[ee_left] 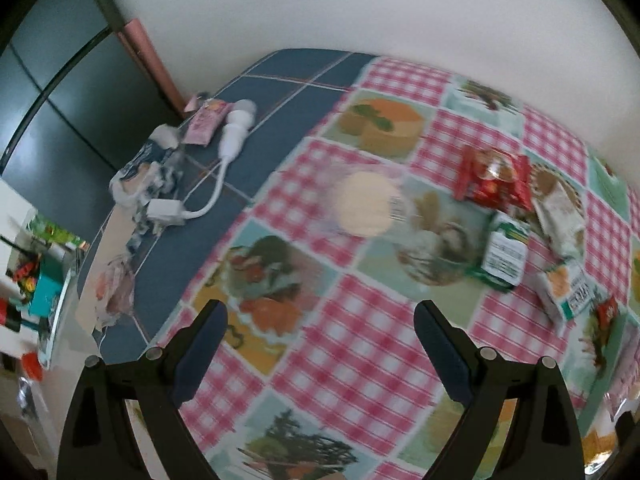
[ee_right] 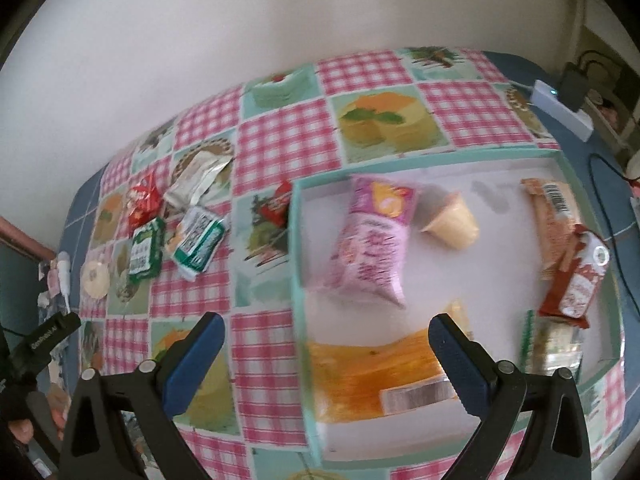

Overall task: Organize snacks
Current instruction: 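Move both tools back over the remaining snacks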

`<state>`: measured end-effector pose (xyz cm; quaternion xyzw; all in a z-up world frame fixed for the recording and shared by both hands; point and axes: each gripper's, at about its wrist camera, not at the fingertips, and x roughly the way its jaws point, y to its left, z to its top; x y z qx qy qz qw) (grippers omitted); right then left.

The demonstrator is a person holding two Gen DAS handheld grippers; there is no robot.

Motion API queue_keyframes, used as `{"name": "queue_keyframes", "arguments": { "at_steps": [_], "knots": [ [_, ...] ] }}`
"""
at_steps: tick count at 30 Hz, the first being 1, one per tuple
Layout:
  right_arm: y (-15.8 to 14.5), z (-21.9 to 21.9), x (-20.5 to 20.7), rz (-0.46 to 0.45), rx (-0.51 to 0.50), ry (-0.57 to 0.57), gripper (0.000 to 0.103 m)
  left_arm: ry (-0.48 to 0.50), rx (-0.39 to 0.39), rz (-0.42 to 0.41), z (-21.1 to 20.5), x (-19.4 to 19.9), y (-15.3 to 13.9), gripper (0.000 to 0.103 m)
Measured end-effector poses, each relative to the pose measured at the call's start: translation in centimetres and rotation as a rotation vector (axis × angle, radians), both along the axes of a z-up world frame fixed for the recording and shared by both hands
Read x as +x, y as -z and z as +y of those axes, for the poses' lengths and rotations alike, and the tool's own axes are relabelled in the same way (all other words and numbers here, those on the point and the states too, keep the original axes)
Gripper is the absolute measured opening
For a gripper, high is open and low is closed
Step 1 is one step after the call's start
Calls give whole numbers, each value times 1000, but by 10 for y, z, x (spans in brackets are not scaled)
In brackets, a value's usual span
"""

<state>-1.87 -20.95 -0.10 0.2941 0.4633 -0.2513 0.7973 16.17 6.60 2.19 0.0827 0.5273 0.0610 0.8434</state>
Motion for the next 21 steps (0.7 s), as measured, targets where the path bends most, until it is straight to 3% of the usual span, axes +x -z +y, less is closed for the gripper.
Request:
{"name": "queue_keyframes", "arguments": {
  "at_steps": [15,19,21],
  "knots": [
    [5,39,40,-53,54,-93,103,-102,-59,23,59,17,9,94],
    [7,45,50,-56,56,-126,103,-60,-67,29,57,25,13,94],
    [8,46,54,-50,52,-138,103,-24,-106,28,58,31,15,94]
  ]
}}
